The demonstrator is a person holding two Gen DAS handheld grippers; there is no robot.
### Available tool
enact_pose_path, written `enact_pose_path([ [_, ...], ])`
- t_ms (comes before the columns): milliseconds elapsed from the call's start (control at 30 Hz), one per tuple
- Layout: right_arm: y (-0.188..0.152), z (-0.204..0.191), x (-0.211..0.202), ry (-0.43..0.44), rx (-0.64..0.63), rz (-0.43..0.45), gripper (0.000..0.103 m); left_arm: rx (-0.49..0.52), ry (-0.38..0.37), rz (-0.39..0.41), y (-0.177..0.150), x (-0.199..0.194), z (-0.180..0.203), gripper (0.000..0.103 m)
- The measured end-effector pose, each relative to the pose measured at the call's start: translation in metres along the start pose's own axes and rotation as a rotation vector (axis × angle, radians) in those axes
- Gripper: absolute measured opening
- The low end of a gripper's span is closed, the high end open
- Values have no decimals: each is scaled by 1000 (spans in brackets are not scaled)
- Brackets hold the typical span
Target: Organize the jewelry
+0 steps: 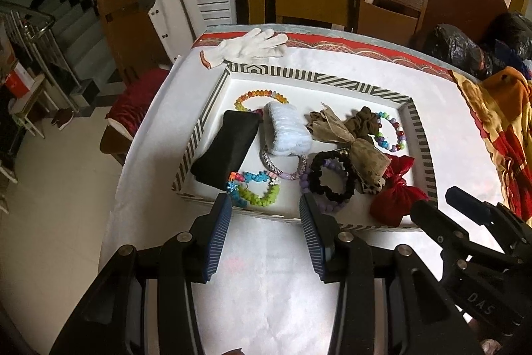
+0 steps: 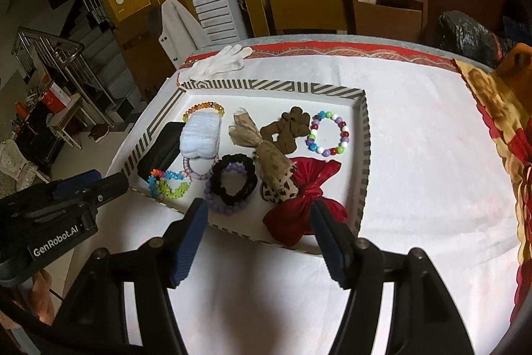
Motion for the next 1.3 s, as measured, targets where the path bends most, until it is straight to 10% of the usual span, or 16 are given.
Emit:
enact_pose_path([
  [1300, -2, -4, 1, 14, -11, -18, 67, 18, -8, -1, -3, -6, 8, 47],
])
Point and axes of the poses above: each gripper's, at about its wrist camera, not at the fingertips, and x roughly the way its jaws point, z to its right, y to its top, the point moved 8 cm from there along x, roughly the way its jaws point, and after that the axes turned 10 degrees about -z, right-handed, at the moved point
